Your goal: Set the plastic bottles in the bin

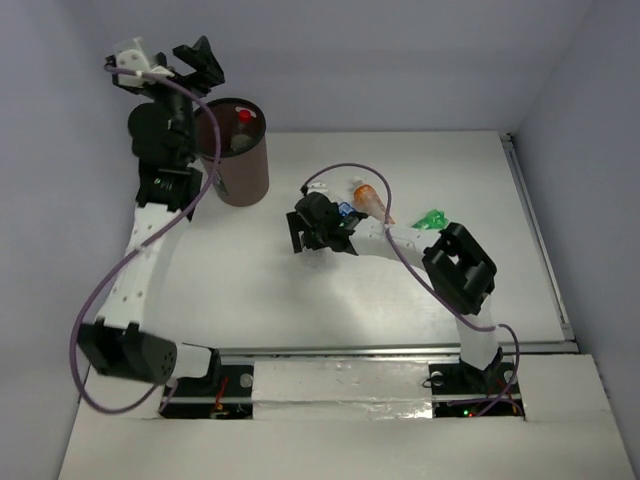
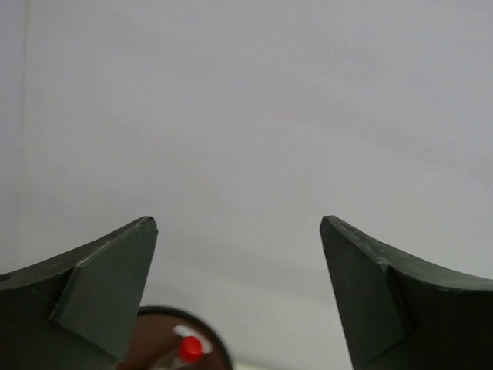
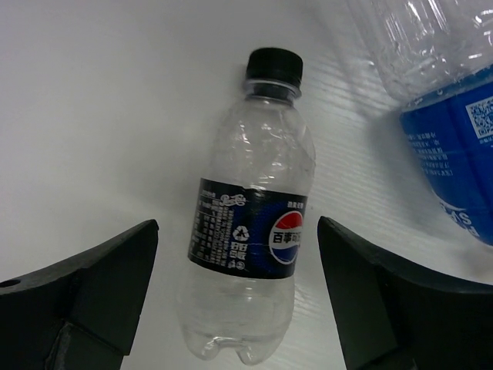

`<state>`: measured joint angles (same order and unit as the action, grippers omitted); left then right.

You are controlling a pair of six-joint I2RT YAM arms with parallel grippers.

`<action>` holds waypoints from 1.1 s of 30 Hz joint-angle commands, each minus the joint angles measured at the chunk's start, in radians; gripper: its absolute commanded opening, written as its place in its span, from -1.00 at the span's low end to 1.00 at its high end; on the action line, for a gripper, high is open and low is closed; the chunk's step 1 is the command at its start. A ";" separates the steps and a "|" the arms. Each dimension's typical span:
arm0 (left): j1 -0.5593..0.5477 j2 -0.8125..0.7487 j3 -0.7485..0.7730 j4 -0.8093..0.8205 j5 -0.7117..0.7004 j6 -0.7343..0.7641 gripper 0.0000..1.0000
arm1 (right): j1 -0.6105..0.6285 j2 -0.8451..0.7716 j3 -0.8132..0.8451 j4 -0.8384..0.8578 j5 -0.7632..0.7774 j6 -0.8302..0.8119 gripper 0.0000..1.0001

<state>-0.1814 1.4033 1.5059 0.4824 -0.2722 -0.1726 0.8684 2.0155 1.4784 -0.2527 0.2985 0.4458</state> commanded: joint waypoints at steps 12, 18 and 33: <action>0.000 -0.423 -0.307 -0.335 0.211 -0.324 0.09 | -0.055 0.071 0.152 -0.131 -0.117 -0.025 0.49; 0.000 -0.656 -0.401 -0.473 0.307 -0.298 0.08 | -0.077 0.097 0.191 -0.192 -0.157 -0.058 0.22; -0.020 -0.963 -0.607 -0.699 0.340 -0.266 0.13 | -0.077 -0.265 0.248 -0.134 -0.249 -0.076 -0.24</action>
<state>-0.1963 0.4820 0.9047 -0.2016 0.0540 -0.4503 0.7895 1.8359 1.5860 -0.4603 0.0883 0.3817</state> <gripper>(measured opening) 0.557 0.551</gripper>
